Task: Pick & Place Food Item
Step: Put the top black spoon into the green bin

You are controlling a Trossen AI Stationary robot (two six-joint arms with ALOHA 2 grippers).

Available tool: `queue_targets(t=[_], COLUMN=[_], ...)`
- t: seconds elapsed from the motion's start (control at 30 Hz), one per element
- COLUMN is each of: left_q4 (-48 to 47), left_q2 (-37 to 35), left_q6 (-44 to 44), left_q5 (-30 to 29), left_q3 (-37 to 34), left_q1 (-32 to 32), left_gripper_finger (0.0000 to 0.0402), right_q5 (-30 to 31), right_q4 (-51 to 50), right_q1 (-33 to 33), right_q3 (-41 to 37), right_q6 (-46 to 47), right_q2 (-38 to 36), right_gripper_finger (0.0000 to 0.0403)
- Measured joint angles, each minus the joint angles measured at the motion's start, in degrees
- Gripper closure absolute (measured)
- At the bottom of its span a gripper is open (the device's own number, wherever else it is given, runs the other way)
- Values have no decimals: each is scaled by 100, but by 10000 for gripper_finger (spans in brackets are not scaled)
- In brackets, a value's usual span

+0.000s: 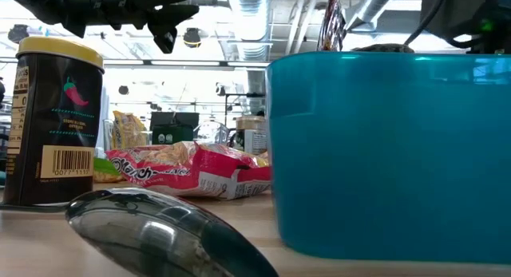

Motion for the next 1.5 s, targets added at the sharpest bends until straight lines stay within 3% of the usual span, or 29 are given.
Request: queue_targets(t=[0.53, 0.87, 1.5], left_q4=[-8, -13, -14], left_q2=[-2, -2, -1], left_q6=[-2, -1, -1], left_q5=[0, 0, 1], left_q3=[0, 0, 0], left_q1=[0, 0, 0], left_gripper_finger=[286, 286, 286], right_q5=[-15, -83, -170], right_q4=[185, 720, 721], right_q1=[20, 20, 13], right_q3=[-14, -476, -487], right_q6=[200, 503, 566], right_q2=[-12, -42, -27], right_gripper_finger=[307, 311, 390])
